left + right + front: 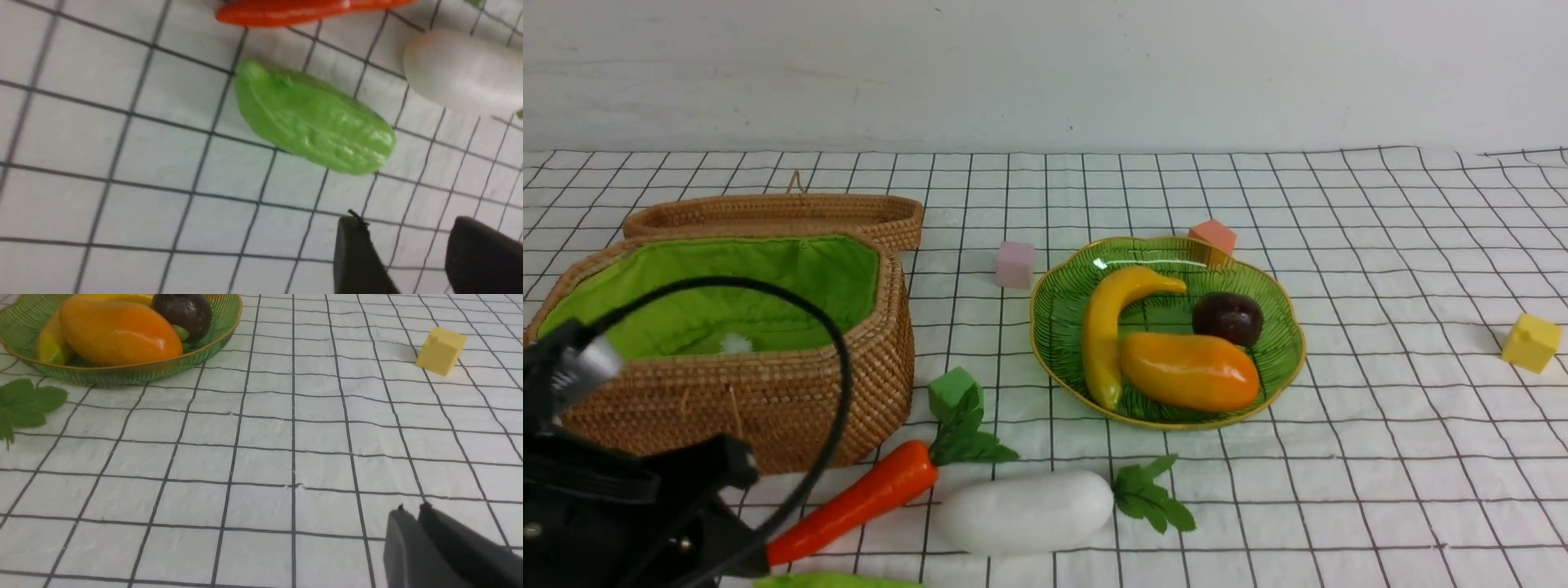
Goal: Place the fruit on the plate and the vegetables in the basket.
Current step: Take a chayote with your left arm and place it on the basket on the left.
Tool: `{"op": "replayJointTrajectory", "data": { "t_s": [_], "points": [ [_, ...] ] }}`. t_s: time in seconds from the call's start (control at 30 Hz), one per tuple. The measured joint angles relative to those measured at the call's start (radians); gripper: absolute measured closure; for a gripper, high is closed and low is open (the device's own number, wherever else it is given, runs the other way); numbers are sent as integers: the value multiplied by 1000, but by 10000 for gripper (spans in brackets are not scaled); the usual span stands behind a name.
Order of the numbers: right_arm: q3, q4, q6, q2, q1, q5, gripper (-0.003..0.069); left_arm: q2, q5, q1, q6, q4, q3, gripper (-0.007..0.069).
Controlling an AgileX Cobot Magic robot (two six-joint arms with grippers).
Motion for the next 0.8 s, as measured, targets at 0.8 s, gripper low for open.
{"op": "replayJointTrajectory", "data": {
  "t_s": [0.8],
  "points": [
    [0, 0, 0, 0, 0, 0, 557, 521, -371, -262, -773, 309, 16, 137]
  ]
}}
